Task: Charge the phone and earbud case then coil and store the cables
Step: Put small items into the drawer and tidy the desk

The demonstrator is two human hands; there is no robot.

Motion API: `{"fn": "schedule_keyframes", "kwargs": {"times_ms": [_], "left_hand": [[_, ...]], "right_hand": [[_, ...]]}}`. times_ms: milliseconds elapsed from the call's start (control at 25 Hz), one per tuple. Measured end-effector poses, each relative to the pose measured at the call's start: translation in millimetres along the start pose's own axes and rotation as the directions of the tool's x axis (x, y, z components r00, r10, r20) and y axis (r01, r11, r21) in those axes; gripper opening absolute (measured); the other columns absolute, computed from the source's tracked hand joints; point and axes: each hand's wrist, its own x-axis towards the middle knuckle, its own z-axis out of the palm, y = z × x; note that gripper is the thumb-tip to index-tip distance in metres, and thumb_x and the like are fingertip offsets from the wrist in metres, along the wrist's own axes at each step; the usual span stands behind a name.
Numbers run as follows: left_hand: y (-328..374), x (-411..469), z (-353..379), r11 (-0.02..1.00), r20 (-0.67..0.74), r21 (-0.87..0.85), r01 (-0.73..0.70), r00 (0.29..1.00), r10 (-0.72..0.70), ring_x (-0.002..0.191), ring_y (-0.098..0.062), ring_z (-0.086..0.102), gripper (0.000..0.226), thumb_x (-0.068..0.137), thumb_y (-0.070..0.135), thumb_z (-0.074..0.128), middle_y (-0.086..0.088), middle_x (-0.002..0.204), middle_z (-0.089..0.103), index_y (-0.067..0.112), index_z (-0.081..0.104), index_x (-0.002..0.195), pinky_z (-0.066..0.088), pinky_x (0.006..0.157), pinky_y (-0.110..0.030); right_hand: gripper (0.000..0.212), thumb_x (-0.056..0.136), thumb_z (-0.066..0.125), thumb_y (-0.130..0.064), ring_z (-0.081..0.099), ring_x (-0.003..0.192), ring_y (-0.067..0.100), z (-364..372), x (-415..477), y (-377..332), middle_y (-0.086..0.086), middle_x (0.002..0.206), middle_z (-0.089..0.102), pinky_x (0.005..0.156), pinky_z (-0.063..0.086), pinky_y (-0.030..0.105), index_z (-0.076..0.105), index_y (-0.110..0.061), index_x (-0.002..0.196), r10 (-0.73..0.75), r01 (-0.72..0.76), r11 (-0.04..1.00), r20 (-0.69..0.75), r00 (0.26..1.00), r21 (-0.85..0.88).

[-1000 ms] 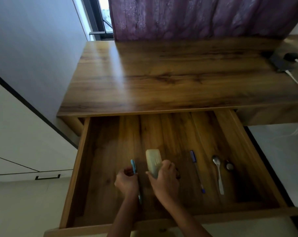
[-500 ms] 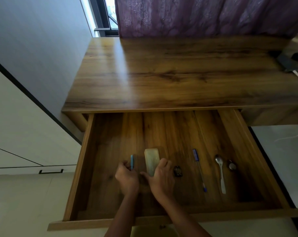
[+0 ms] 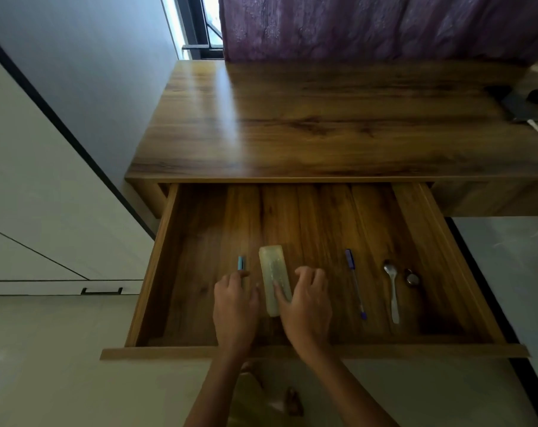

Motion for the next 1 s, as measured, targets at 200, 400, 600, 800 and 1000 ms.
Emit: {"fn": "schedule_keyframes", "kwargs": {"times_ms": [200,400,600,800,1000], "left_hand": [[-13,-49,-10,0.962,-0.067,0.127,-0.24,0.966,0.25,0.096,-0.019,0.06,0.025,0.084,0.023,0.063,-0.009,0.102,0.066,0.009,0.063,0.104,0.046,0.075,-0.023],[-33,-89,-18,0.906,0.059,0.282,-0.315,0.948,0.312,0.121,-0.023,0.053,0.05,0.093,0.046,0.027,-0.006,0.12,0.064,0.015,0.062,0.112,0.032,0.106,-0.04],[-53,-113,-23,0.795,0.156,0.397,-0.459,0.887,0.434,0.138,-0.034,0.028,0.064,0.089,0.043,0.044,-0.012,0.147,0.038,0.006,0.033,0.14,0.012,0.109,-0.052],[-55,-136,-27,0.808,0.236,0.4,-0.433,0.901,0.365,0.142,-0.033,-0.01,0.092,0.086,0.045,0.056,-0.011,0.155,-0.005,0.009,-0.004,0.146,-0.004,0.113,-0.043],[-53,-137,-32,0.763,0.318,0.49,-0.422,0.901,0.295,0.137,-0.032,-0.028,0.105,0.086,0.053,0.05,-0.011,0.147,-0.032,0.008,-0.029,0.138,-0.013,0.113,-0.041]], "right_hand": [[0.031,0.076,0.066,-0.036,0.058,0.082,0.019,-24,-33,23,0.008,0.1,0.058,0.06,0.053,0.031,0.056,-0.016,0.098,-0.147,0.146,0.987,-0.021,0.989,-0.062],[0.05,0.094,0.03,-0.048,0.056,0.113,0.026,-41,-75,50,0.014,0.124,0.057,0.091,0.048,0.038,0.059,-0.011,0.111,-0.197,0.202,0.97,0.053,0.979,-0.136],[0.073,0.094,0.018,-0.057,0.032,0.137,0.031,-51,-105,85,0.017,0.146,0.036,0.114,0.021,0.043,0.034,-0.003,0.14,-0.287,0.321,0.908,0.159,0.945,-0.268],[0.077,0.094,0.011,-0.059,0.025,0.139,0.03,-61,-126,94,0.017,0.15,0.025,0.115,0.017,0.041,0.021,-0.001,0.143,-0.244,0.286,0.913,0.172,0.954,-0.29],[0.08,0.09,0.017,-0.061,0.024,0.139,0.03,-59,-125,96,0.018,0.149,0.029,0.11,0.017,0.045,0.023,-0.001,0.143,-0.237,0.297,0.895,0.209,0.949,-0.334]]}}
